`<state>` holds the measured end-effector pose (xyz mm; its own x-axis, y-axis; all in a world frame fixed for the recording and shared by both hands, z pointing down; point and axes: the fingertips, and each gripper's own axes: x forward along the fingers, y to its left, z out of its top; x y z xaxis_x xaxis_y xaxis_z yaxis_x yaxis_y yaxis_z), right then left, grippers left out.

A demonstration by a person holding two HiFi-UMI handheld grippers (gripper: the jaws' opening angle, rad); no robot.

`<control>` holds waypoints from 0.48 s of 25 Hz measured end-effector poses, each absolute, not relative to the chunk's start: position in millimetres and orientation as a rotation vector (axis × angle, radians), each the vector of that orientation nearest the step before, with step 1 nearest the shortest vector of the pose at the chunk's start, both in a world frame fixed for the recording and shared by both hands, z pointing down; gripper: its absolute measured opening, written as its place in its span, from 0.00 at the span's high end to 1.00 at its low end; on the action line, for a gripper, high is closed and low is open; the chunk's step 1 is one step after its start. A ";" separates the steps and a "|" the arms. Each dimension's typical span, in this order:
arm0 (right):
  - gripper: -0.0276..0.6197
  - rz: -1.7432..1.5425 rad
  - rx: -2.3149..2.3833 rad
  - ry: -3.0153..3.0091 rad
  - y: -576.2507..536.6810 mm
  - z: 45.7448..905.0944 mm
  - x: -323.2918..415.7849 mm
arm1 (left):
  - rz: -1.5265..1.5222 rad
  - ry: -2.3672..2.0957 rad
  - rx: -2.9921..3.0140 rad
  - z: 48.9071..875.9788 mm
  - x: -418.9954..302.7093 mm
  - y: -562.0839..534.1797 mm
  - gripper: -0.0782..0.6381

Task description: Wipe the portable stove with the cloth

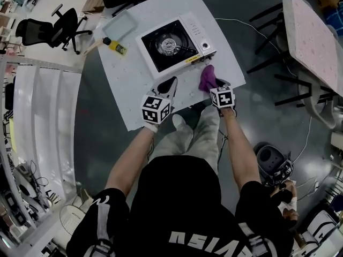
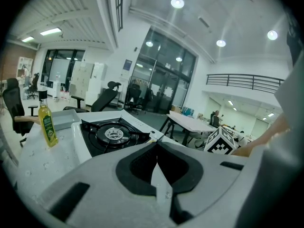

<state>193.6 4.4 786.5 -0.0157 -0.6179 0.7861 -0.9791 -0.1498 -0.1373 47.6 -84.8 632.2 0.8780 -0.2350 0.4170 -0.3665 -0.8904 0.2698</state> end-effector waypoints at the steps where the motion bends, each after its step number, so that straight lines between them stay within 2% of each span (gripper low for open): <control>1: 0.70 1.021 1.808 -1.662 4.5 782.9 193.5 | 0.534 -0.452 2.706 630.0 46.4 -86.0 0.89; 12: 0.69 0.801 1.937 -1.737 -13.0 695.6 204.2 | 0.434 -0.515 2.711 596.9 39.6 -97.5 0.89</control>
<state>204.2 -13.0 695.6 0.0555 -0.7489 0.6603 -0.9885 -0.1345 -0.0694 39.6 -97.5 596.9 0.8871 -0.2944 0.3556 -0.4003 -0.8742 0.2750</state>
